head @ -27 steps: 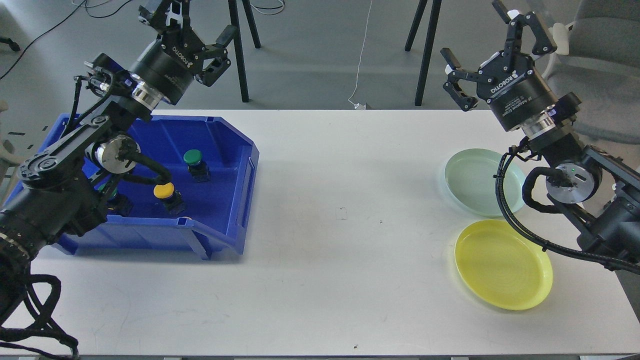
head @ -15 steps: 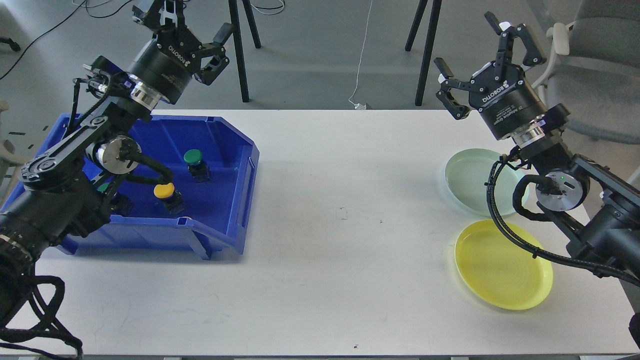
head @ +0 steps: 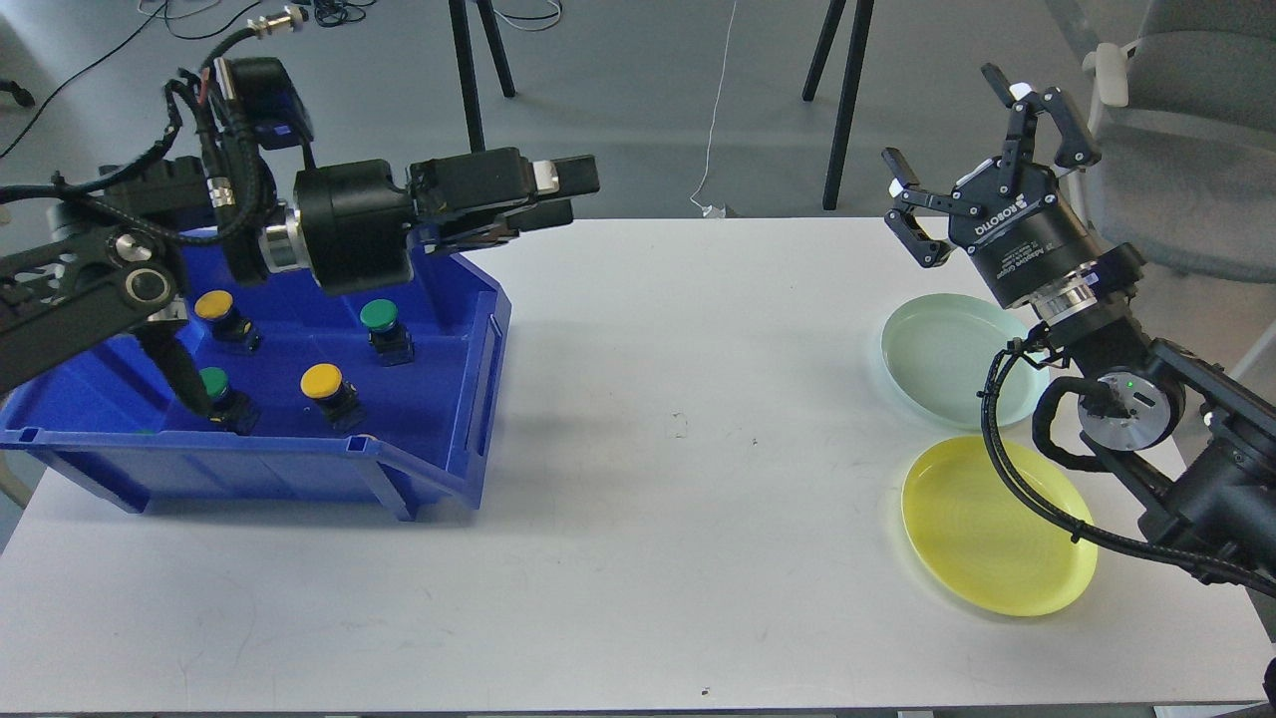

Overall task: Pass button and place on color plate
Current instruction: 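Move the left gripper down into the blue bin toward a yellow button, then grasp the yellow-capped button in the bin with the left gripper, then lift the yellow button and carry it toward the right gripper, then grasp the yellow button with the right gripper and release the left, then carry the yellow button with the right gripper onto the yellow plate, then reach the left gripper into the bin and grasp a green-capped button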

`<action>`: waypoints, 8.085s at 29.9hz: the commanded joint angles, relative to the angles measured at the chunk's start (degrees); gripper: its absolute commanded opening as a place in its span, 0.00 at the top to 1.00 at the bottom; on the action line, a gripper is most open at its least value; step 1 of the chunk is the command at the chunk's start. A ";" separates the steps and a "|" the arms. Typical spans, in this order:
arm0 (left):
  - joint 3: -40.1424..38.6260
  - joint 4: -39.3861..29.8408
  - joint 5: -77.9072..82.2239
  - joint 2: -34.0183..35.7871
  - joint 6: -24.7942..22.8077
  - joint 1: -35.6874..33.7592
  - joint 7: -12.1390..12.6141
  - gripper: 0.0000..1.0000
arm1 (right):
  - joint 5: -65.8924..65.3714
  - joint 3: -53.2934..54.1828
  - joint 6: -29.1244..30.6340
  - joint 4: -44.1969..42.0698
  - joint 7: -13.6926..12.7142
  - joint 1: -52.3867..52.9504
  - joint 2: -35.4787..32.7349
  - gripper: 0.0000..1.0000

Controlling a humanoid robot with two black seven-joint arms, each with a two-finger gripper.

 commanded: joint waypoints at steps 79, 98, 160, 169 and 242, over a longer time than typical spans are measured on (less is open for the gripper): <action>22.35 22.00 22.95 -0.19 4.66 -9.03 -0.01 0.98 | -0.01 2.74 0.01 0.19 0.48 -4.17 -0.20 0.01; -9.66 13.36 -11.34 -26.26 -2.23 13.01 -0.01 0.97 | -20.45 6.96 -11.11 7.82 0.48 -12.69 -4.78 0.01; -12.21 15.39 -17.84 -27.16 -2.40 15.31 -0.01 0.97 | -35.08 3.71 -16.13 19.00 0.48 -13.93 14.65 0.96; -12.56 15.39 -19.24 -27.51 -2.05 16.10 -0.01 0.47 | -35.08 3.80 -16.13 18.91 0.48 -14.02 14.74 0.96; -4.39 32.88 49.04 -0.97 0.59 10.47 -0.01 0.08 | -41.41 16.80 -35.55 22.17 0.48 -52.87 -16.81 0.07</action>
